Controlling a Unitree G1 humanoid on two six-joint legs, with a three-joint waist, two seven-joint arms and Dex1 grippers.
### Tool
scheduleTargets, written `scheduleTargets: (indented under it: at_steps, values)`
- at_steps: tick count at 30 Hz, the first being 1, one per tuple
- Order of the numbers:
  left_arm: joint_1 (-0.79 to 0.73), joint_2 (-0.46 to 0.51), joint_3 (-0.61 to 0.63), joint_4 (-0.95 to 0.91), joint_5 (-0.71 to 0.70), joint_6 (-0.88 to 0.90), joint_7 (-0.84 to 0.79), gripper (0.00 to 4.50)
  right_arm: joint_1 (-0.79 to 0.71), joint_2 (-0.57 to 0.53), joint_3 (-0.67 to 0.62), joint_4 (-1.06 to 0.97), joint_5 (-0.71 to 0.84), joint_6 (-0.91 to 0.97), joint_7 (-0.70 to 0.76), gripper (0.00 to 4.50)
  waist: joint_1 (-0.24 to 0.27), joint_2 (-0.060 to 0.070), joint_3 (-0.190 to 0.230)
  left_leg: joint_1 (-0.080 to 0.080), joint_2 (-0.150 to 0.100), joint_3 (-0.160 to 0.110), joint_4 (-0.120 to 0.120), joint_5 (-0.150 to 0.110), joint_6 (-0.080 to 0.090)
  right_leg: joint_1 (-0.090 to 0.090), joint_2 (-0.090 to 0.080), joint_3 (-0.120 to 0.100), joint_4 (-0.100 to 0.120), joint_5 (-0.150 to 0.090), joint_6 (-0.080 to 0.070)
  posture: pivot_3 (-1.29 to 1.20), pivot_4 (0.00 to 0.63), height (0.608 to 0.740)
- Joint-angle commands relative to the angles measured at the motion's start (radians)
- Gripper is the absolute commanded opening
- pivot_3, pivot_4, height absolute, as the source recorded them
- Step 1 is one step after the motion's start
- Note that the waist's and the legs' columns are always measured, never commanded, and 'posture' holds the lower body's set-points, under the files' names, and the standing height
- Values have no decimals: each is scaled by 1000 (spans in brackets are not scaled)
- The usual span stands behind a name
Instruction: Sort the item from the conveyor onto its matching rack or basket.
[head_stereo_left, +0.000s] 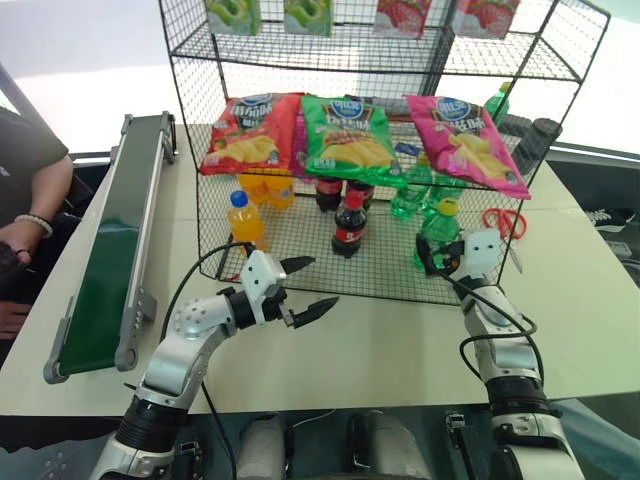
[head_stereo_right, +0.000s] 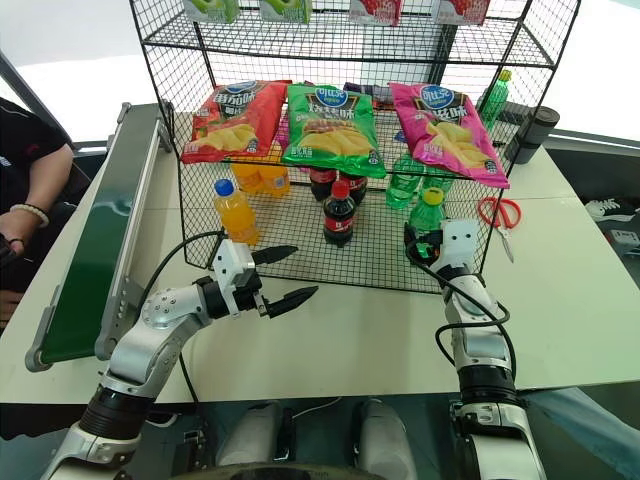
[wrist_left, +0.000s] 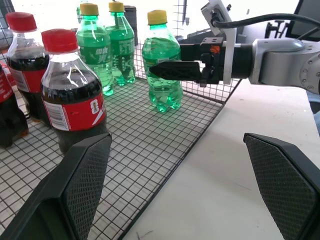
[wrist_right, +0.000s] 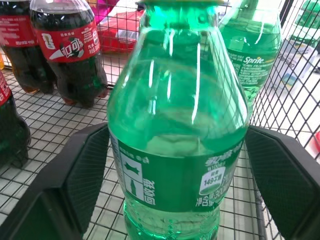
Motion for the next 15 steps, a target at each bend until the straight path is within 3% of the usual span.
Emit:
scheduleTargets:
  at_steps: [1, 11, 15]
  values:
    - [-13, -4, -3, -29, -14, 1, 2, 4500, 34, -25, -11, -119, -9, 12, 1, 4438, 1, 0, 0, 0, 0, 0, 0, 0, 0, 0, 0, 0, 0, 0, 0, 0, 150, 735]
    - [-22, -1, 2, -15, -16, 16, 12, 4500, 288, -121, -23, -505, 13, 167, 78, 4438, 3, 1, -1, 0, -1, 0, 0, 0, 0, 0, -1, 0, -1, 0, 0, 0, 150, 735]
    - [-42, 27, 35, 20, -13, 30, 16, 4500, 459, -201, -87, -739, 115, 247, 181, 4438, 3, 2, -1, 0, 0, -1, 0, 0, 0, 0, 0, 0, -1, 0, 0, 0, 150, 735]
